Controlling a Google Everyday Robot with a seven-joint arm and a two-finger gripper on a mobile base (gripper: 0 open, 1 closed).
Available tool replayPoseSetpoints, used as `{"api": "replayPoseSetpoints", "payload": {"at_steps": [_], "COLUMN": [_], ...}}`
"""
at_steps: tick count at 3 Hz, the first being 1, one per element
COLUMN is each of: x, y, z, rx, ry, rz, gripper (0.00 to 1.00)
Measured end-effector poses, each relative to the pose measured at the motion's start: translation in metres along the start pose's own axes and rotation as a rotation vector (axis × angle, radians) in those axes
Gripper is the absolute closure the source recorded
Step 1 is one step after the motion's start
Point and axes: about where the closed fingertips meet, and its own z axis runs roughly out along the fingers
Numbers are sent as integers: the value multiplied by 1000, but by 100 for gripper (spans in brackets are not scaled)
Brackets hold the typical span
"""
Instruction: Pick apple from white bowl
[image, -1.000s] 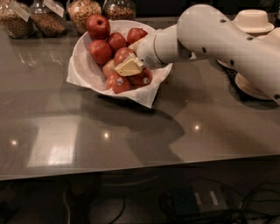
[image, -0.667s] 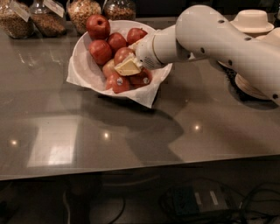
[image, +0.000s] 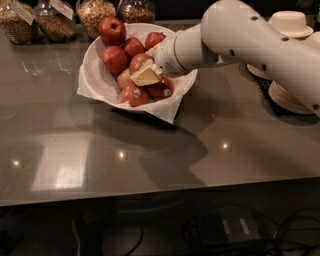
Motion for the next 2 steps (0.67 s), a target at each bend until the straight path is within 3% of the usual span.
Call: {"api": "replayPoseSetpoints", "payload": {"at_steps": [2], "x": [-37], "y": [-7], "z": [-34], "rx": [-80], "ry": [75], "rz": [-79], "gripper": [100]}}
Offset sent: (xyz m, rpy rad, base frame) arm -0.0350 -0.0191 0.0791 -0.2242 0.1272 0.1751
